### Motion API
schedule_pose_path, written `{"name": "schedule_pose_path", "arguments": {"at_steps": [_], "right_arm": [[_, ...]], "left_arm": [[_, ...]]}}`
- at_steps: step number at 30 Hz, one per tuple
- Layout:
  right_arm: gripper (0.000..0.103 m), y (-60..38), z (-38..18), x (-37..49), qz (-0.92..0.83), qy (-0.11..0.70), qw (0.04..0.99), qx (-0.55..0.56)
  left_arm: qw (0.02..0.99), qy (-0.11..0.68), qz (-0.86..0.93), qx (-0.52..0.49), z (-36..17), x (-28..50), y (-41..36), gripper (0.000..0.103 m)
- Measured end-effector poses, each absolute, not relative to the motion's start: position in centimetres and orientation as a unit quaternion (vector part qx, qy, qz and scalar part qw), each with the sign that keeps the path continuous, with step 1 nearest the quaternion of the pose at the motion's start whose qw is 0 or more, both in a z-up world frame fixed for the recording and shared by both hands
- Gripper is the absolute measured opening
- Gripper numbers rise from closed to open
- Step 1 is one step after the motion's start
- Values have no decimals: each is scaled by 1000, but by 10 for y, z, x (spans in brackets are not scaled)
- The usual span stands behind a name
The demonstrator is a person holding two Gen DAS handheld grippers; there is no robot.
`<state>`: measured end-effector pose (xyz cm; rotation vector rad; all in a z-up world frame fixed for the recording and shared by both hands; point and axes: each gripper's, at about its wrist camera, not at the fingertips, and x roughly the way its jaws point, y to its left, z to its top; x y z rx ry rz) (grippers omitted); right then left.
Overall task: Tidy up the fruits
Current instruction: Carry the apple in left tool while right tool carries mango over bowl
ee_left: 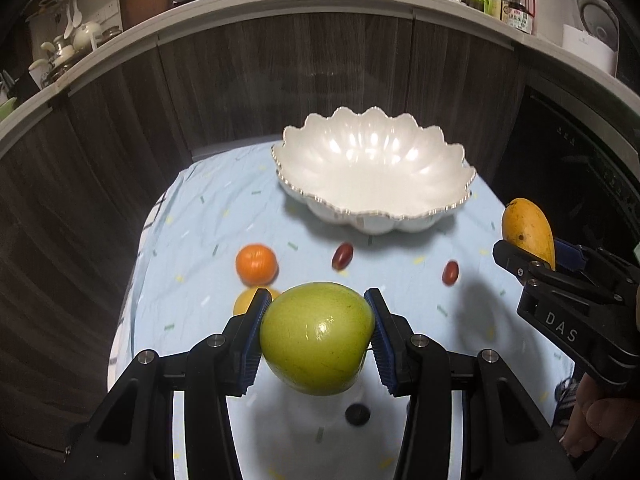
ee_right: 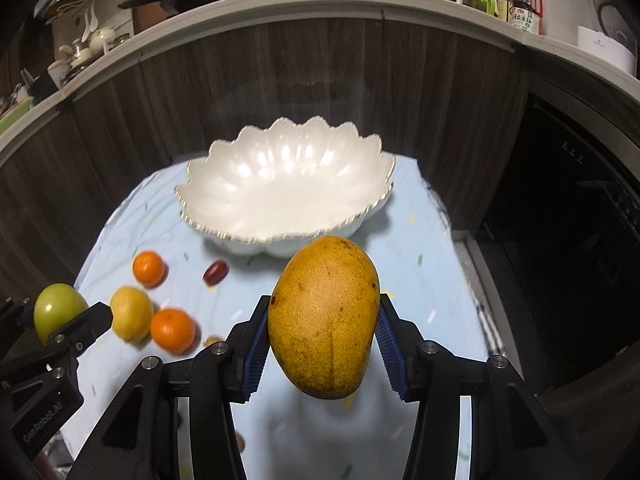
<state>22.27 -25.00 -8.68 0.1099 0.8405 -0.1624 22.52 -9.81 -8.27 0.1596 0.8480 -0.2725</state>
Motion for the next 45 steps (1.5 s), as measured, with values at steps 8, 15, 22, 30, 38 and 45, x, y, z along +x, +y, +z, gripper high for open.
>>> {"name": "schedule_pose_path", "arguments": {"at_steps": [8, 15, 22, 30, 38, 45], "right_arm": [[50, -257, -73, 244, -76, 391, 916, 47], [50, -261, -67, 262, -70, 381, 921, 46], [50, -269, -64, 285, -67, 374, 924, 48], [50, -278, -66, 308, -68, 376, 923, 53], [50, -284, -80, 327, -66, 389, 917, 63], [50, -287, -95, 345, -61, 402, 911, 69]], "left_arm": [[906, 396, -126, 74, -70, 254, -105, 46], [910, 388, -126, 69, -62, 280, -110, 46], [915, 377, -125, 66, -57, 306, -118, 46], [917, 369, -137, 58, -56, 334, -126, 46], [915, 374, -141, 61, -64, 357, -135, 46], [907, 390, -144, 59, -78, 378, -139, 46]]}}
